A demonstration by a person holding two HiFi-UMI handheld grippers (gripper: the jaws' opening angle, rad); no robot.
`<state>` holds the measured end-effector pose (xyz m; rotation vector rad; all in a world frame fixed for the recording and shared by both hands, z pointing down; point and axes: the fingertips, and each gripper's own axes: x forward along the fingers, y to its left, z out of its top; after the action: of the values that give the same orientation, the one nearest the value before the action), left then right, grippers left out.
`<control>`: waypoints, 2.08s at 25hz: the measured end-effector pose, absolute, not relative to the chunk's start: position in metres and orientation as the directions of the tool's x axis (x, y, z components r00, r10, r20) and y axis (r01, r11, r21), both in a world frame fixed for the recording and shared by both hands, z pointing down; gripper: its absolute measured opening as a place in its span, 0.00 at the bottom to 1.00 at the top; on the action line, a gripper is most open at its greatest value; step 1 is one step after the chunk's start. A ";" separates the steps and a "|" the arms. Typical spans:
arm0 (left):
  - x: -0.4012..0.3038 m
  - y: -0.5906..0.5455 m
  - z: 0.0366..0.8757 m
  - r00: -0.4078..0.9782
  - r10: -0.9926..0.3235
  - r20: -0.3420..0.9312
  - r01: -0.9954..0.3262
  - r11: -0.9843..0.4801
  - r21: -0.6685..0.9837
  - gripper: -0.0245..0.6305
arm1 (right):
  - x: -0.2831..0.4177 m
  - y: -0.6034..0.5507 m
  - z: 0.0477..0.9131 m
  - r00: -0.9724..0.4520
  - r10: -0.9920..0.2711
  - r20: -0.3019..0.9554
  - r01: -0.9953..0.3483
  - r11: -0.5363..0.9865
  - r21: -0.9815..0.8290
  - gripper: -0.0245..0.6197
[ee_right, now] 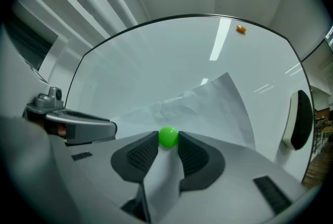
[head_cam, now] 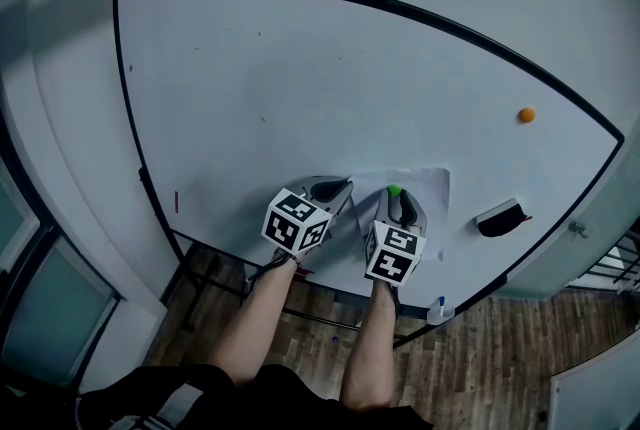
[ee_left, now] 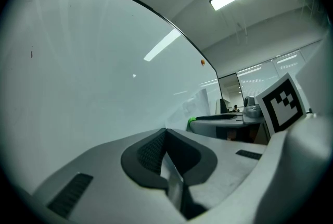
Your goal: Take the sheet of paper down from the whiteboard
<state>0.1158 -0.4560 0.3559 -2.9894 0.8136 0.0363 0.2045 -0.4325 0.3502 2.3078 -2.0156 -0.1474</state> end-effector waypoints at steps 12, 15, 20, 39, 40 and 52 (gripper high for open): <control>0.106 -0.462 0.361 0.852 -0.522 -0.028 -0.523 -0.852 -0.030 0.07 | 0.205 -0.434 0.353 0.133 -0.991 -0.021 -0.984 -0.134 0.120 0.24; 0.104 -0.462 0.360 0.850 -0.526 -0.028 -0.527 -0.849 -0.029 0.07 | 0.207 -0.432 0.351 0.136 -0.990 -0.023 -0.983 -0.138 0.119 0.24; 0.103 -0.463 0.364 0.847 -0.531 -0.024 -0.531 -0.847 -0.024 0.07 | 0.212 -0.431 0.352 0.137 -0.990 -0.025 -0.984 -0.139 0.113 0.24; 0.087 -0.467 0.378 0.812 -0.584 0.002 -0.584 -0.812 -0.022 0.07 | 0.214 -0.430 0.359 0.118 -0.993 -0.021 -0.986 -0.120 0.115 0.24; 0.086 -0.467 0.378 0.809 -0.587 0.001 -0.587 -0.809 -0.023 0.07 | 0.214 -0.429 0.359 0.116 -0.993 -0.022 -0.986 -0.118 0.116 0.24; 0.084 -0.469 0.380 0.794 -0.608 -0.004 -0.608 -0.794 -0.006 0.07 | 0.213 -0.430 0.361 0.103 -0.995 -0.020 -0.987 -0.104 0.126 0.24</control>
<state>0.0838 -0.4694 0.3802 -2.9692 1.0055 0.0038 0.2132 -0.4297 0.3607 2.2717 -2.0466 -0.1515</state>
